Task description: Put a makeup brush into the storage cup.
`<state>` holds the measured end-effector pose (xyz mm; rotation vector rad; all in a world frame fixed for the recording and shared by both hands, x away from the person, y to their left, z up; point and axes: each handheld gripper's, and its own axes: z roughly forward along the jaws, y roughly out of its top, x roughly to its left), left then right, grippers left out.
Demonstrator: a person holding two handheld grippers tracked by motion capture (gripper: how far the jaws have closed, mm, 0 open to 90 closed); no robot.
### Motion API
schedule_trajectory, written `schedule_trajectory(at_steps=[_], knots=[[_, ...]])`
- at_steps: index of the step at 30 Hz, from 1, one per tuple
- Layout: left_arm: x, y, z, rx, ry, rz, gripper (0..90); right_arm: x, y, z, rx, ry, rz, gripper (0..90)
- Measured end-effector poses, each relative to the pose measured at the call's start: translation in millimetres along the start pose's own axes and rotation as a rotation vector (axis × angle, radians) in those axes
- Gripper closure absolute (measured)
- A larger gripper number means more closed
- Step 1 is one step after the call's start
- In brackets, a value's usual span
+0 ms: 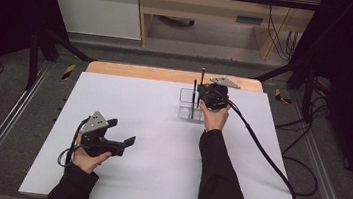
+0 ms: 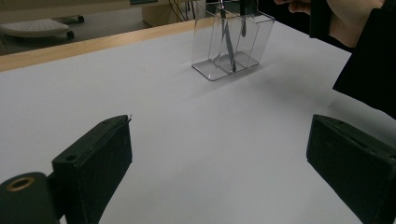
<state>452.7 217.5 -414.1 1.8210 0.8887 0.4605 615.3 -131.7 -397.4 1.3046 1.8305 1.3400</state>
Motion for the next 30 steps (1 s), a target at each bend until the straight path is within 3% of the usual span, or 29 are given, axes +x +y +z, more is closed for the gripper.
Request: schedule_trajectory(at_steps=[30], knots=[[-0.3,0.1,0.0,0.000,0.002,0.003,6.3,-9.2,-23.1,1.7,0.056,-0.009,0.024,83.9]])
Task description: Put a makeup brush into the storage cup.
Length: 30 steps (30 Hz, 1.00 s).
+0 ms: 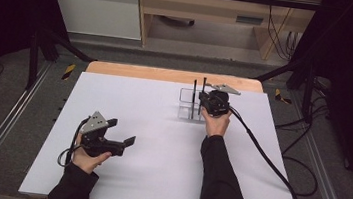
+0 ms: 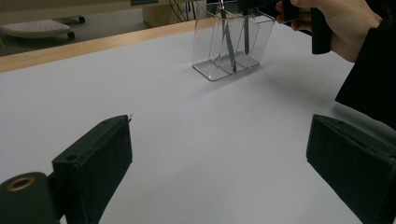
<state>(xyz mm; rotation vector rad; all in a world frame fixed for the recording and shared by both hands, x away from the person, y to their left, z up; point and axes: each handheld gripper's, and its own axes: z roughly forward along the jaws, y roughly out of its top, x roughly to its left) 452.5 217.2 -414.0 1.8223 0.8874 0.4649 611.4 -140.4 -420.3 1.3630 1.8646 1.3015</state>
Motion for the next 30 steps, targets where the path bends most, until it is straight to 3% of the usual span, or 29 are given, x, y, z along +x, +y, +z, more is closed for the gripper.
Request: schedule_trajectory(at_steps=[17,30], knots=[[-0.7,0.1,-0.1,0.000,0.000,0.001,6.4,2.2,-3.4,-1.5,0.030,0.014,-0.014,79.8],[-1.4,-0.2,0.7,0.005,0.003,0.004,6.3,6.7,-1.4,-32.3,-0.012,0.050,-0.035,66.4]])
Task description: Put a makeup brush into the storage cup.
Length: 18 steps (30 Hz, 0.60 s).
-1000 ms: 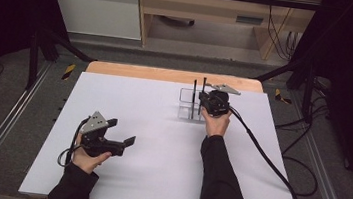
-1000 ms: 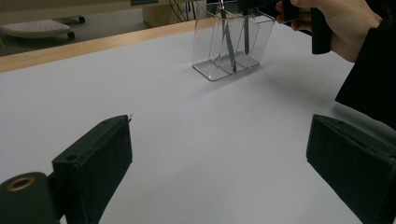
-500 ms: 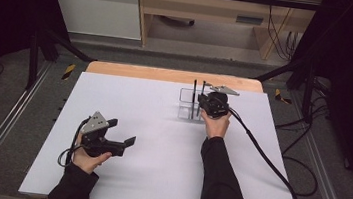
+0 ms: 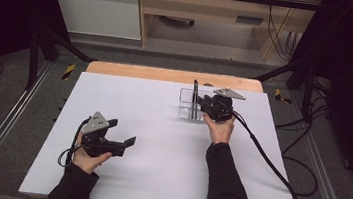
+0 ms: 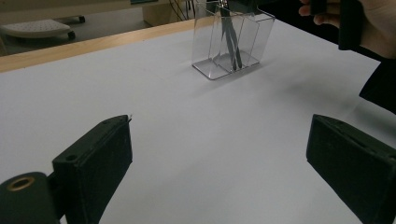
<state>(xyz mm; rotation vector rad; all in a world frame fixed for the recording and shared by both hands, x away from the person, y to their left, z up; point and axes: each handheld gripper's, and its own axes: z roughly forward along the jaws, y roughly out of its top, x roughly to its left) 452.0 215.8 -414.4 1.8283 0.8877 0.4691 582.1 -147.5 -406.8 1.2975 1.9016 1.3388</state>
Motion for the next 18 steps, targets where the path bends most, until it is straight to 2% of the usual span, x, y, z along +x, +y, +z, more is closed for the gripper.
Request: schedule_trajectory(at_steps=[4,11,15,18], knots=[[0.3,-0.1,-0.2,-0.001,0.001,-0.001,6.2,2.2,1.4,-13.9,-0.013,0.036,0.007,59.1],[0.3,-0.4,-0.1,0.005,0.007,0.003,6.0,11.1,-1.1,-32.3,-0.006,0.059,-0.048,41.8],[0.7,-0.6,-0.5,0.002,0.010,0.002,5.9,13.8,-4.9,-40.9,-0.003,0.087,-0.042,33.4],[1.4,-1.0,-0.3,0.006,0.013,0.003,5.8,14.0,-7.2,-46.9,-0.003,0.089,-0.058,29.3]])
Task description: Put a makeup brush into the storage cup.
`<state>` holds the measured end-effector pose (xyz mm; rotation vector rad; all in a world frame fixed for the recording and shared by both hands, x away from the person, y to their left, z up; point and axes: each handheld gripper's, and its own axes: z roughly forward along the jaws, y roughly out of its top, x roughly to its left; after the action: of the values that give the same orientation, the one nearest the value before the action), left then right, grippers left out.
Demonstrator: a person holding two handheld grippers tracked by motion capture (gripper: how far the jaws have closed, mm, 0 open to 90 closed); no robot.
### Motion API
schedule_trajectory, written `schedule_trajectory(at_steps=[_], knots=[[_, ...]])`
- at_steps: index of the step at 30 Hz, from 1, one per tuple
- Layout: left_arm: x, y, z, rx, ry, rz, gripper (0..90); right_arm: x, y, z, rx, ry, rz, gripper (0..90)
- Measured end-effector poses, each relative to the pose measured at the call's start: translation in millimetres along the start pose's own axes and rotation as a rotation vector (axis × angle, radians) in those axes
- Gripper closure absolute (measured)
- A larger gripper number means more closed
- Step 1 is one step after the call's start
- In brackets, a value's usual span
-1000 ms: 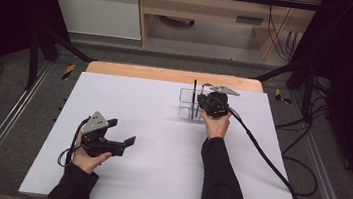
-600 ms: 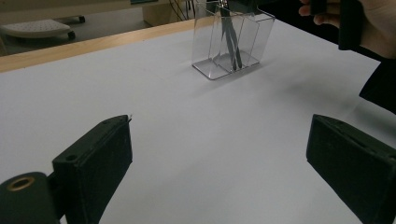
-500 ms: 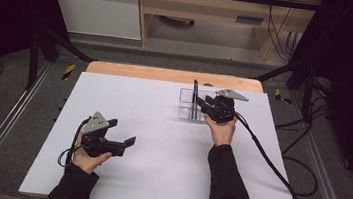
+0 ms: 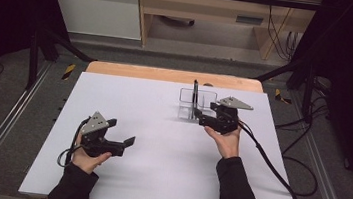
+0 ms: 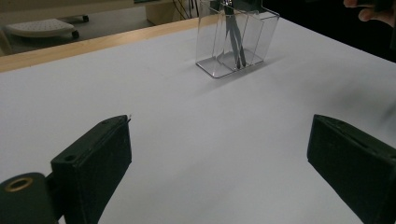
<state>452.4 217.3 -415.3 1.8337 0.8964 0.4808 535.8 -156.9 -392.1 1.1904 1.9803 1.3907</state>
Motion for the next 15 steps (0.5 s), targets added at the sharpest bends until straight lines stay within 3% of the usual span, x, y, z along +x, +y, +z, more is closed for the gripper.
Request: schedule_trajectory(at_steps=[15], knots=[[2.1,-0.6,-1.3,-0.002,0.007,-0.007,5.7,5.4,-8.8,-36.4,-0.029,0.036,-0.024,13.3]])
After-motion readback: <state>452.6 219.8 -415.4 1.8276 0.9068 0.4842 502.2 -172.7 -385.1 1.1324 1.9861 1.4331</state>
